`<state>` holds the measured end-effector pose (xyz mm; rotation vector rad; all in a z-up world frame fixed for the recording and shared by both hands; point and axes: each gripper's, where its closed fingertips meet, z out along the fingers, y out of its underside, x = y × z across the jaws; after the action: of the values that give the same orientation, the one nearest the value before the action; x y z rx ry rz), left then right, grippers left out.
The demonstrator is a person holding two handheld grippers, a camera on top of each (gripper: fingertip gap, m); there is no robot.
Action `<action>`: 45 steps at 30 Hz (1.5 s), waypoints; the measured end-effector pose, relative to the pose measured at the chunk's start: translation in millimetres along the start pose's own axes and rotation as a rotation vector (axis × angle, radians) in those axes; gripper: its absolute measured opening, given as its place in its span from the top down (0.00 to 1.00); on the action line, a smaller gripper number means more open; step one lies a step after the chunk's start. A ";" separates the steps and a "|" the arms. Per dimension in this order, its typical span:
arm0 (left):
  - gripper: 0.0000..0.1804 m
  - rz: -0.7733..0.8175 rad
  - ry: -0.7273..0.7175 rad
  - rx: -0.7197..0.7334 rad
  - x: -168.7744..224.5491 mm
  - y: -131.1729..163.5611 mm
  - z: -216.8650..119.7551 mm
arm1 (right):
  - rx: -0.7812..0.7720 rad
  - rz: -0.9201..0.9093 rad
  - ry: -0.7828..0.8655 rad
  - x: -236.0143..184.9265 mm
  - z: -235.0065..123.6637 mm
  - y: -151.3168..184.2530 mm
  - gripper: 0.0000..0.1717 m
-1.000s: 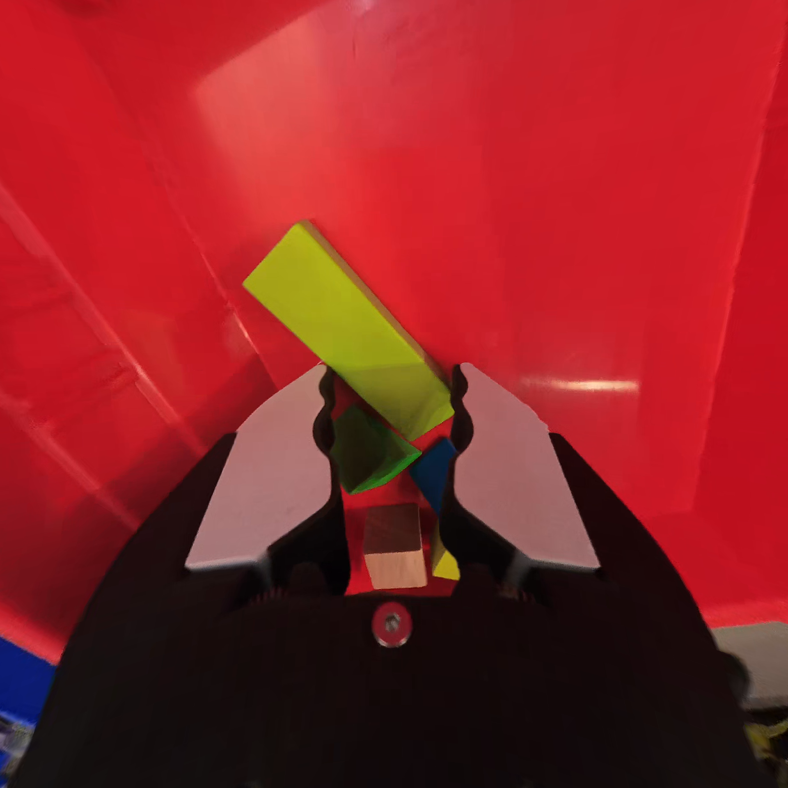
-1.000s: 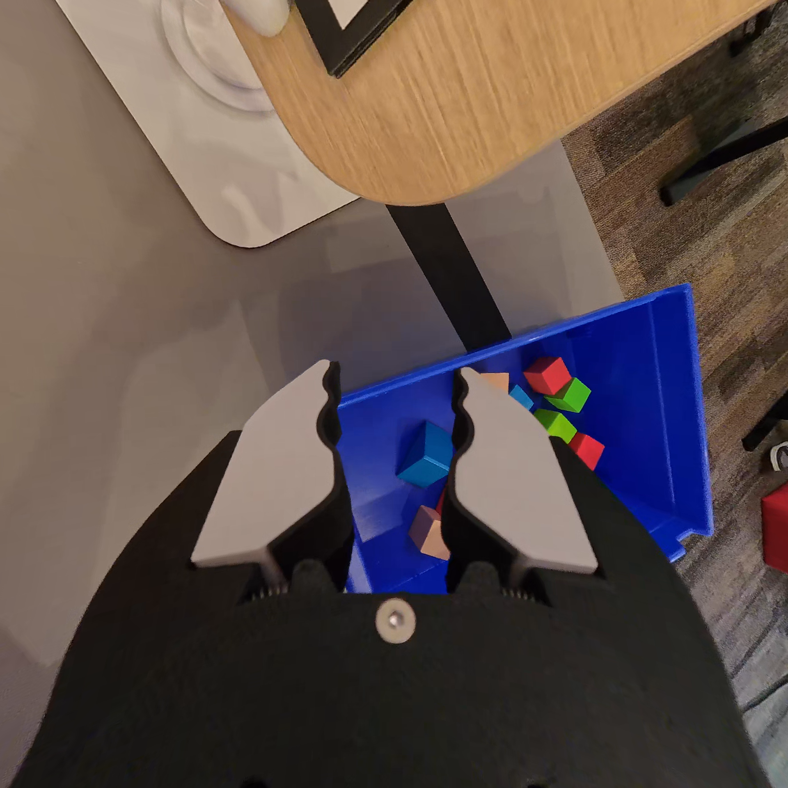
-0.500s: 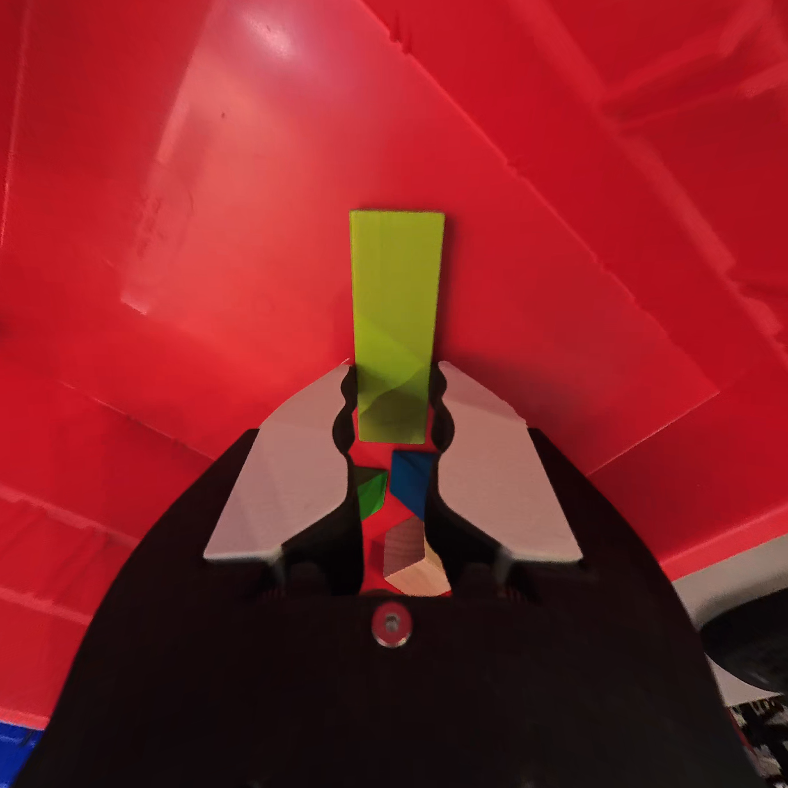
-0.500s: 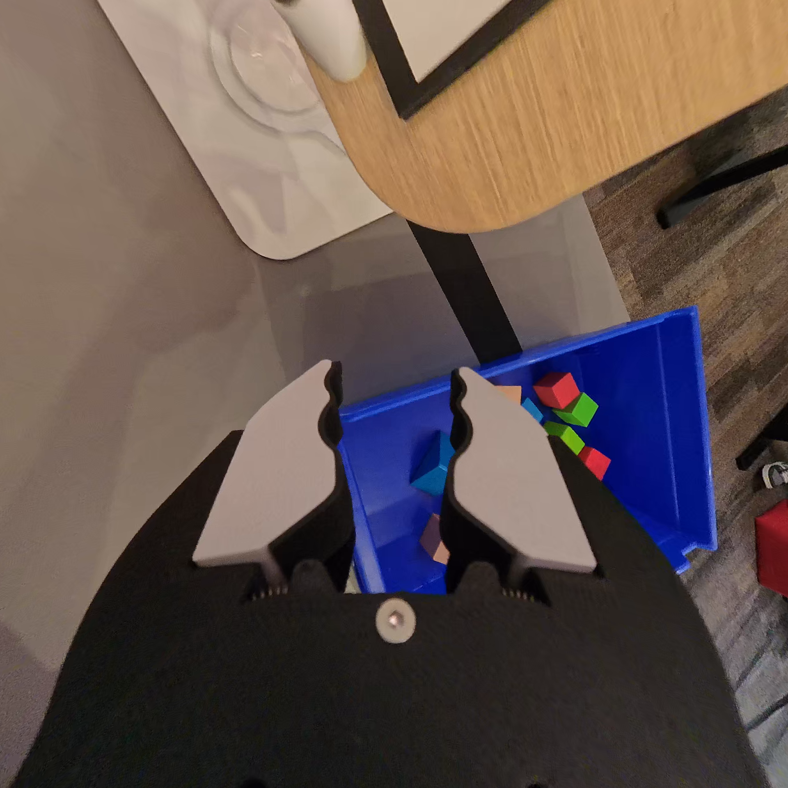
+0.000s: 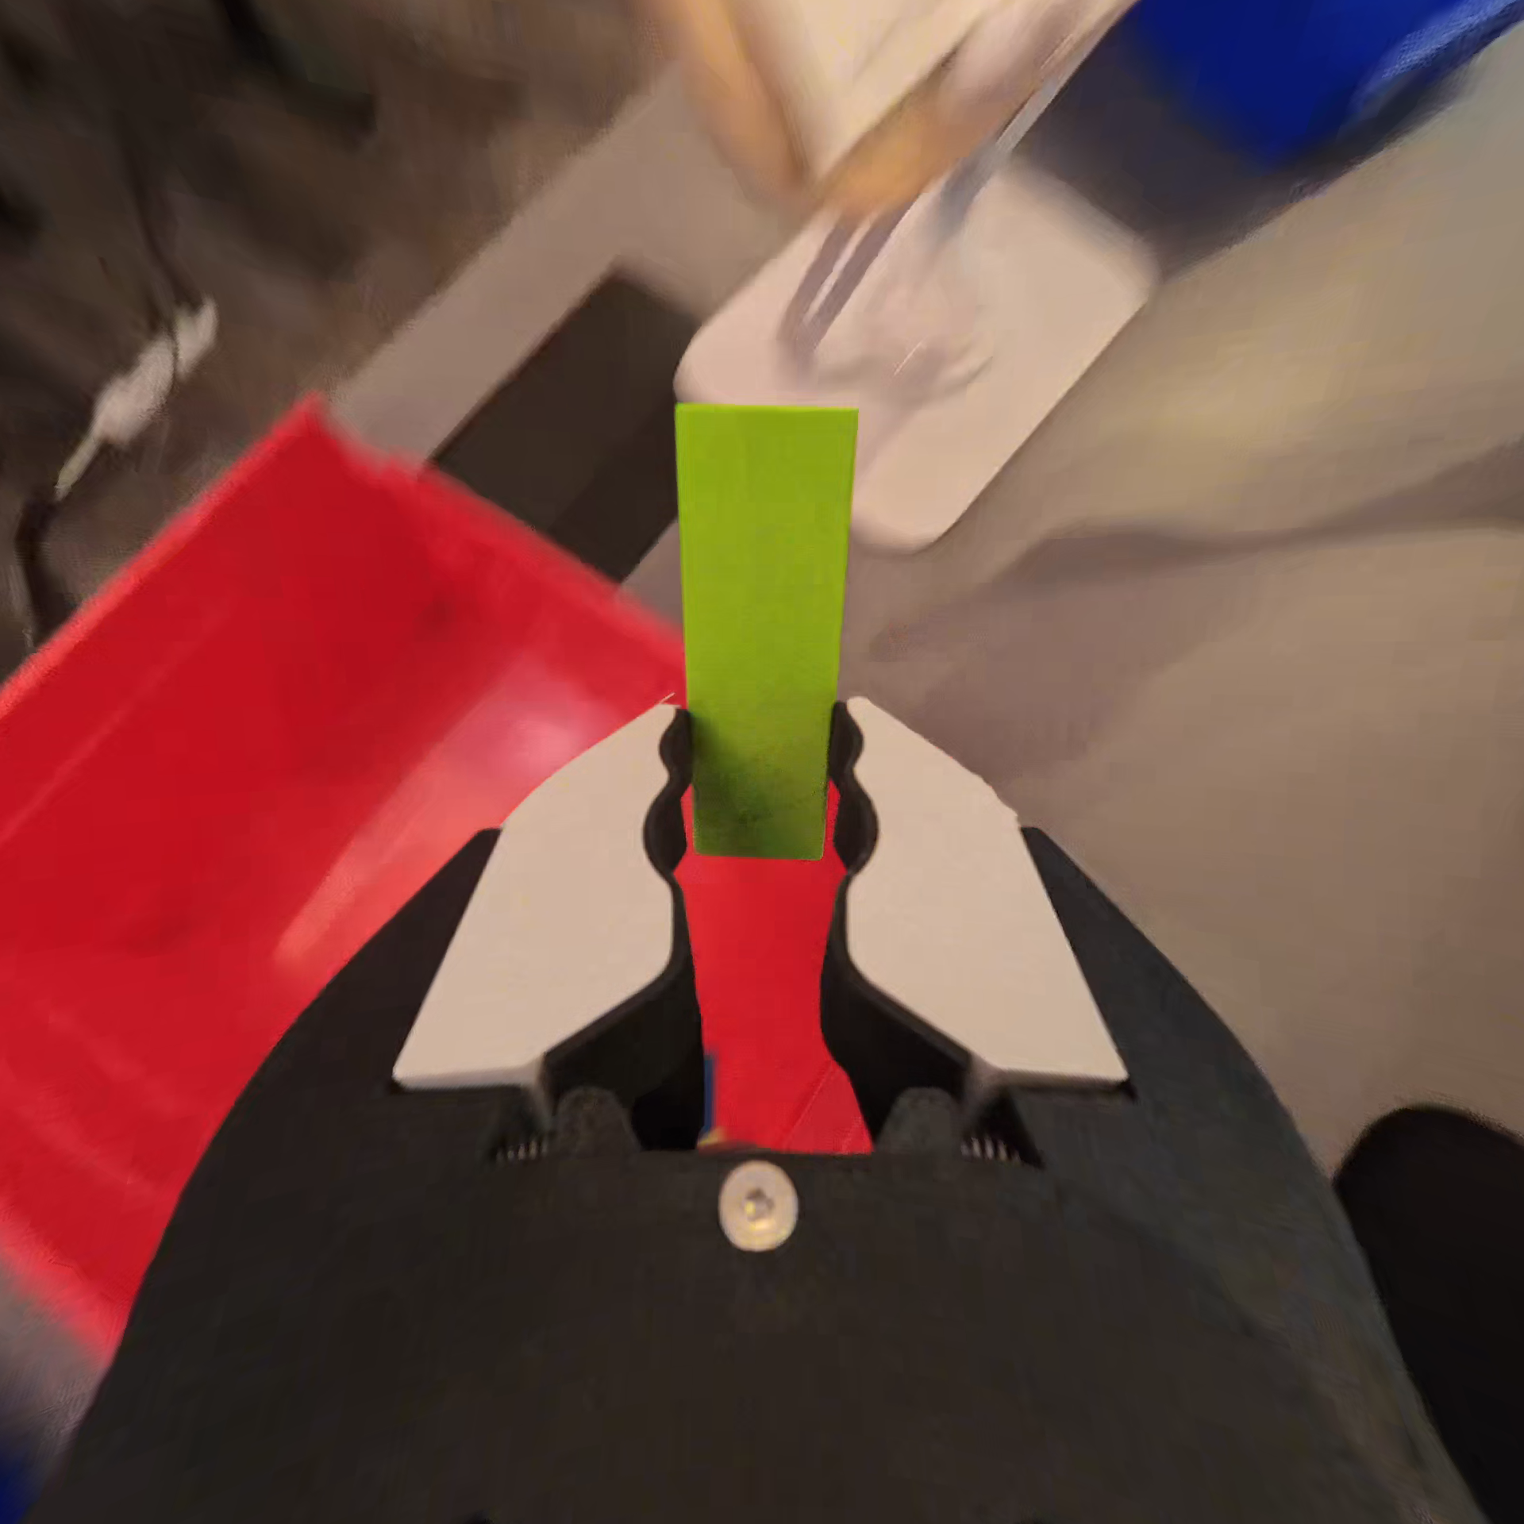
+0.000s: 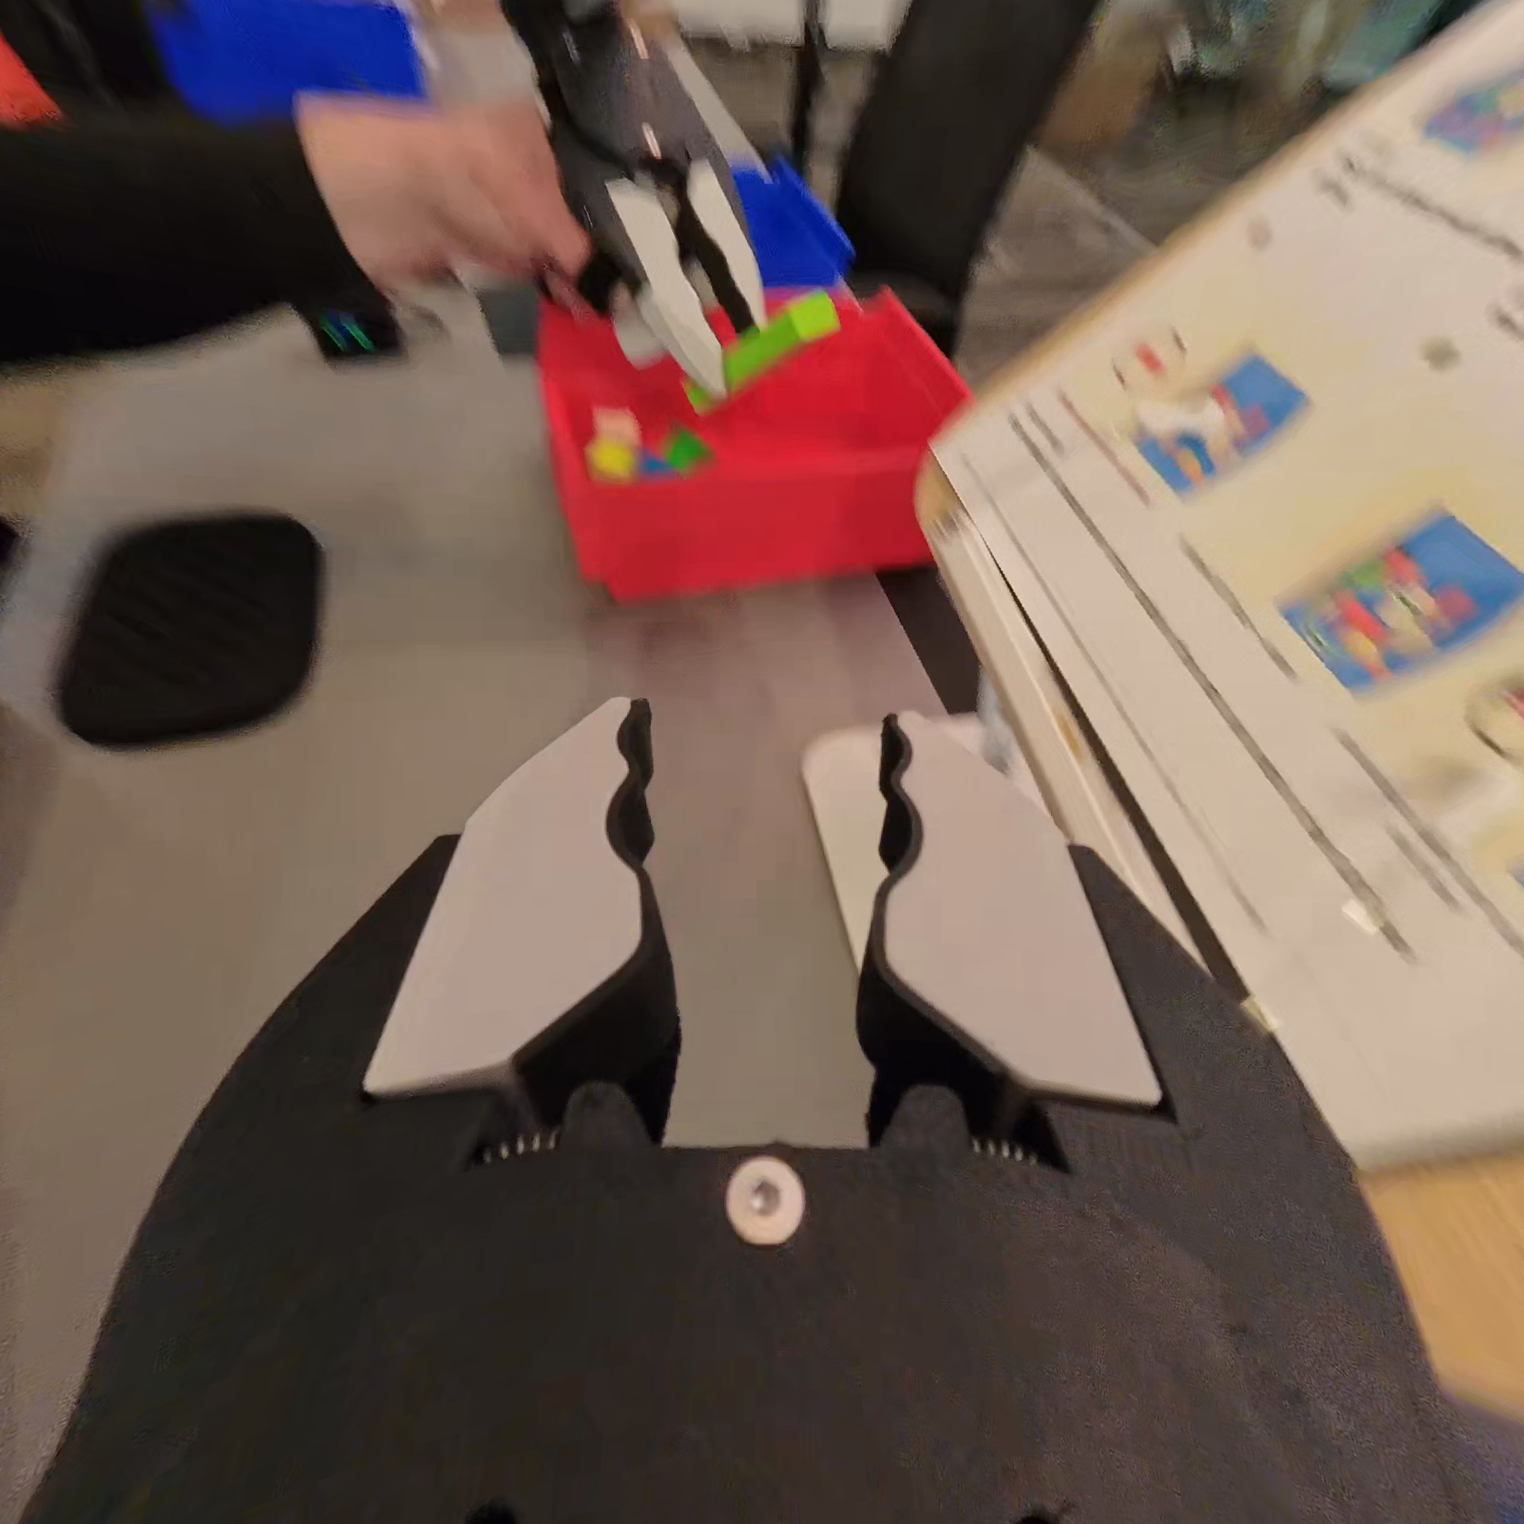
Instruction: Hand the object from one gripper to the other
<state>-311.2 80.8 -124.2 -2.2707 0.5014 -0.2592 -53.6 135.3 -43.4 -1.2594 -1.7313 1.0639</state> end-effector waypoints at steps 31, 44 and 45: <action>0.77 0.109 0.400 0.635 195.1 -120.0 -9.4 | 0.423 0.134 -0.284 -38.9 15.3 -74.9 0.82; 1.00 0.134 0.223 0.603 158.5 -94.6 -36.2 | -0.368 0.457 0.415 137.2 -168.3 150.1 0.83; 1.00 0.140 0.220 0.597 159.8 -94.4 -35.7 | -0.392 0.495 0.408 138.4 -169.6 165.8 0.83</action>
<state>-153.4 46.6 -25.9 -1.6283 0.6001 -0.5161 123.5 331.7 -117.4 -2.0668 -1.3784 0.6619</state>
